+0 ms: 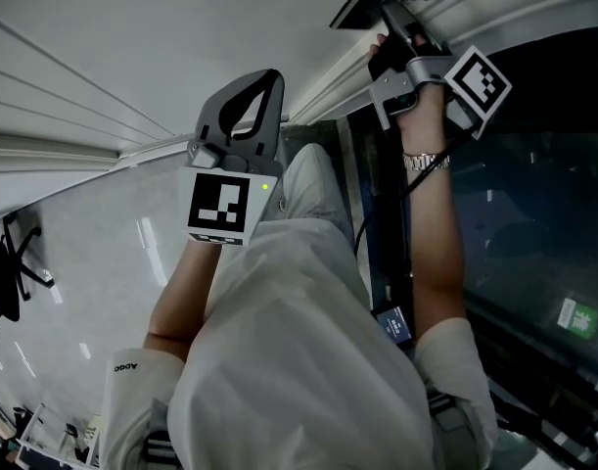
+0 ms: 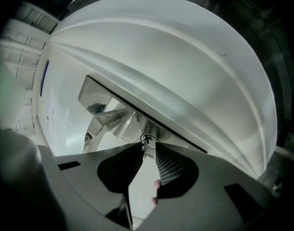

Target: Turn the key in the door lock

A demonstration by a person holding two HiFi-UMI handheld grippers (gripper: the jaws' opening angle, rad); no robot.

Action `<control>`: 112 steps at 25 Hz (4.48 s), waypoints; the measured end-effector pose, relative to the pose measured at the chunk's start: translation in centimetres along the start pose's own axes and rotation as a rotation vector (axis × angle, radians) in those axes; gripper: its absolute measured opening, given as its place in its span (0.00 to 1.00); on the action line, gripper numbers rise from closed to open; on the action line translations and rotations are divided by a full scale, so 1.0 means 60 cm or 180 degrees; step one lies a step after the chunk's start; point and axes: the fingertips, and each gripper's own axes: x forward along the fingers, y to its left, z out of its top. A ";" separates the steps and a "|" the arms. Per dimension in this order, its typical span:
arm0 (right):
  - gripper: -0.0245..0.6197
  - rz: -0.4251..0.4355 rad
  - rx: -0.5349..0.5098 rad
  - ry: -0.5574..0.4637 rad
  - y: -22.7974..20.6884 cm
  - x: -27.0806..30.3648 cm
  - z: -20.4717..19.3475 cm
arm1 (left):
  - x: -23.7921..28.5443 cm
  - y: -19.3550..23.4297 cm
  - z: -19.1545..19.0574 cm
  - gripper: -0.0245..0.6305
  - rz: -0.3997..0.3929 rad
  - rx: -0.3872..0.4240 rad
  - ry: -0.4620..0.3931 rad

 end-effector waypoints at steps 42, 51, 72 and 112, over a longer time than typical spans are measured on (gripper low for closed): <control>0.18 -0.2016 -0.6834 0.0304 0.022 0.009 -0.024 | 0.003 -0.001 -0.010 0.05 -0.0030 -0.0022 0.0051; 0.19 -0.1818 -0.5729 0.0161 0.031 0.002 -0.017 | 0.002 0.001 -0.009 0.05 0.0007 -0.0050 0.0040; 0.21 -0.1089 -0.4963 -0.0534 0.045 -0.060 -0.030 | -0.013 -0.001 -0.042 0.05 0.0011 0.0060 0.0293; 0.04 -0.0524 -0.2879 0.0298 -0.093 -0.266 -0.324 | -0.091 -0.103 -0.176 0.05 -0.0363 -0.0008 0.0619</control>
